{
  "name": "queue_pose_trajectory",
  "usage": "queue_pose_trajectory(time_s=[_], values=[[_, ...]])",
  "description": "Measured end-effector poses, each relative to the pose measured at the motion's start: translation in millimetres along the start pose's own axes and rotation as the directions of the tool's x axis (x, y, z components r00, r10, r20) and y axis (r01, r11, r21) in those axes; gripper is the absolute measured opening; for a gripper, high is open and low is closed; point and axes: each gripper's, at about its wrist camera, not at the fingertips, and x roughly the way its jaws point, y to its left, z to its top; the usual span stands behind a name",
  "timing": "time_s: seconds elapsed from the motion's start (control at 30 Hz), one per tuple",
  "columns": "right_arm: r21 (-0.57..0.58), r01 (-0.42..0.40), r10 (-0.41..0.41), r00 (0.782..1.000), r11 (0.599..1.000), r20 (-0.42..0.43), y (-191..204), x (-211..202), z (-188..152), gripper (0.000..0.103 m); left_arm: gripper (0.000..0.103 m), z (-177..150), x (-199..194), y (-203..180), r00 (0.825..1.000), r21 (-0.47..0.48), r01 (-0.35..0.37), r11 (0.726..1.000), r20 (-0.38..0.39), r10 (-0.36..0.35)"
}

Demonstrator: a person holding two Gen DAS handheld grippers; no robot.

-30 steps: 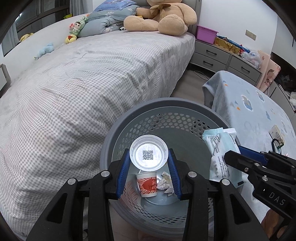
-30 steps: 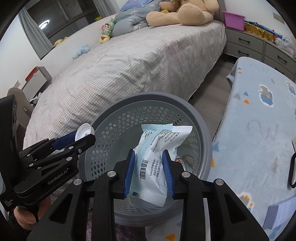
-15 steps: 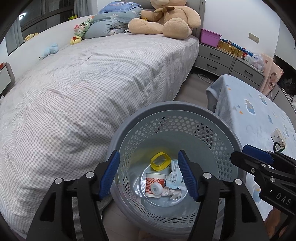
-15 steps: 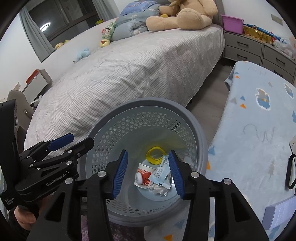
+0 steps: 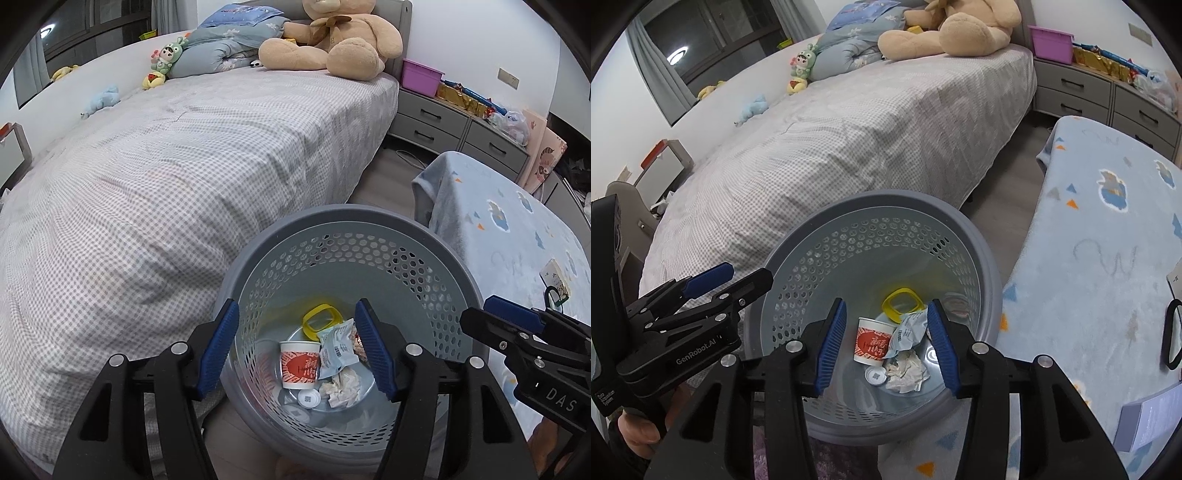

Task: Collect trash
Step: 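Move both tools back over the table toward the lavender box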

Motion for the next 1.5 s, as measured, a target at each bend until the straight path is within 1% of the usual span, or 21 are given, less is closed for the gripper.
queue_pose_trajectory(time_s=[0.37,0.57,0.73,0.97,1.1,1.23,1.33,1.37,1.43,1.5], values=[[0.028,0.018,-0.019,1.0,0.999,0.017,-10.4,-17.7,-7.2,0.046,0.063,-0.2,-10.3,-9.4,1.0,0.011,0.017,1.0,0.009,-0.017],[0.067,0.049,-0.051,0.998,0.997,0.035,-28.4,-40.1,-14.9,0.048,0.064,-0.9,-24.0,-27.5,0.998,0.036,0.05,0.998,0.023,-0.051],[0.113,0.091,-0.098,0.993,0.989,0.059,-50.0,-68.0,-27.5,0.049,0.065,-3.4,-35.4,-50.4,0.995,0.078,0.089,0.993,0.032,-0.092],[0.202,0.182,-0.201,0.976,0.962,0.078,-96.7,-118.4,-58.5,0.051,0.066,-9.8,-53.5,-93.6,0.985,0.145,0.165,0.976,0.031,-0.171],[0.27,0.236,-0.266,0.961,0.933,0.079,-126.2,-148.1,-79.8,0.051,0.066,-16.7,-60.8,-129.5,0.975,0.202,0.213,0.956,0.017,-0.22],[0.342,0.274,-0.319,0.944,0.899,0.083,-155.3,-176.5,-102.6,0.052,0.067,-27.4,-65.2,-170.4,0.96,0.271,0.271,0.924,-0.01,-0.279],[0.392,0.297,-0.355,0.931,0.871,0.084,-178.2,-196.3,-119.2,0.054,0.068,-39.0,-65.6,-200.7,0.945,0.326,0.319,0.89,-0.038,-0.324],[0.404,0.301,-0.363,0.928,0.864,0.084,-183.5,-200.2,-123.2,0.055,0.07,-43.0,-64.8,-212.7,0.939,0.344,0.338,0.876,-0.054,-0.341],[0.427,0.31,-0.377,0.922,0.85,0.082,-195.1,-207.7,-131.3,0.055,0.072,-50.0,-63.4,-230.9,0.932,0.374,0.355,0.857,-0.074,-0.354],[0.451,0.309,-0.384,0.919,0.837,0.084,-208.5,-215.2,-142.1,0.056,0.072,-55.3,-60.3,-250.8,0.931,0.407,0.359,0.84,-0.092,-0.354]])
